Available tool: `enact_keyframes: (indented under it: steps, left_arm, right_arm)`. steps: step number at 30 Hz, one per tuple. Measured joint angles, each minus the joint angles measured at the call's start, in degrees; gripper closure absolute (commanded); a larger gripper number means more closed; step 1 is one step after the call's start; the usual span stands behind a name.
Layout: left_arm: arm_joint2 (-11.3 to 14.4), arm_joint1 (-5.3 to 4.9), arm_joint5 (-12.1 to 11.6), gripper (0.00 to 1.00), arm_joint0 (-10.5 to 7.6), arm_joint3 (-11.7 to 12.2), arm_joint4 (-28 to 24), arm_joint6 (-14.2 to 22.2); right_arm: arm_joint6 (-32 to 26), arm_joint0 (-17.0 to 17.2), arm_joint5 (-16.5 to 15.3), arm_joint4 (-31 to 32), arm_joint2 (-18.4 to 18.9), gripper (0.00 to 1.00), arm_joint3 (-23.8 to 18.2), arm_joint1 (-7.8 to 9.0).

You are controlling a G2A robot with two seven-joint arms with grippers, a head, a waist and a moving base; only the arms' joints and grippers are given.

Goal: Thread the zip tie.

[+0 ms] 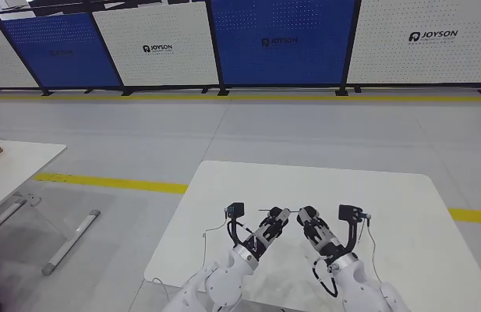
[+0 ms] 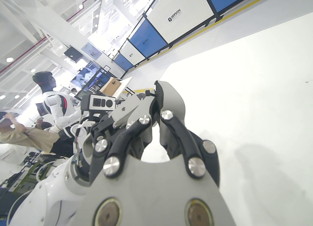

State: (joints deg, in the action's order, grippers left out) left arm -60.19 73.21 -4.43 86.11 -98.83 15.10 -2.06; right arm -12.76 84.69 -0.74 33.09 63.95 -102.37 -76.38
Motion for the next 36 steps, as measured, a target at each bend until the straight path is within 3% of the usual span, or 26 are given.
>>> enact_keyframes:
  steps: [8,16,22,25,26,36]
  left_arm:
    - [-0.25,0.00,0.20,0.95,-0.05,-0.21,-0.05,0.21]
    - [-0.12,0.05,0.63,0.82,-0.12,-0.50,-0.01,0.41]
    - [0.18,0.18,1.09,0.87,-0.53,-0.05,-0.23,0.42]
    - [0.23,0.22,1.25,0.93,-0.62,0.03,-0.26,0.25]
    - [0.25,0.24,1.28,1.00,-0.66,0.05,-0.25,0.20]
    - [0.52,0.28,0.67,1.00,-0.59,0.19,0.08,0.49]
  right_arm:
    - [0.06,-0.27,0.27,0.85,-0.39,1.00,0.11,-0.02]
    - [0.11,-0.49,0.45,1.68,-0.49,1.00,0.35,-0.02]
    - [-0.08,-0.34,-0.03,2.05,-0.43,1.00,0.29,0.05]
    - [-0.27,-0.22,-0.29,2.30,-0.36,1.00,0.20,0.11]
    - [-0.33,-0.18,-0.35,2.38,-0.33,1.00,0.17,0.13]
    - [-0.54,0.04,-0.67,1.83,-0.24,1.00,0.10,0.17]
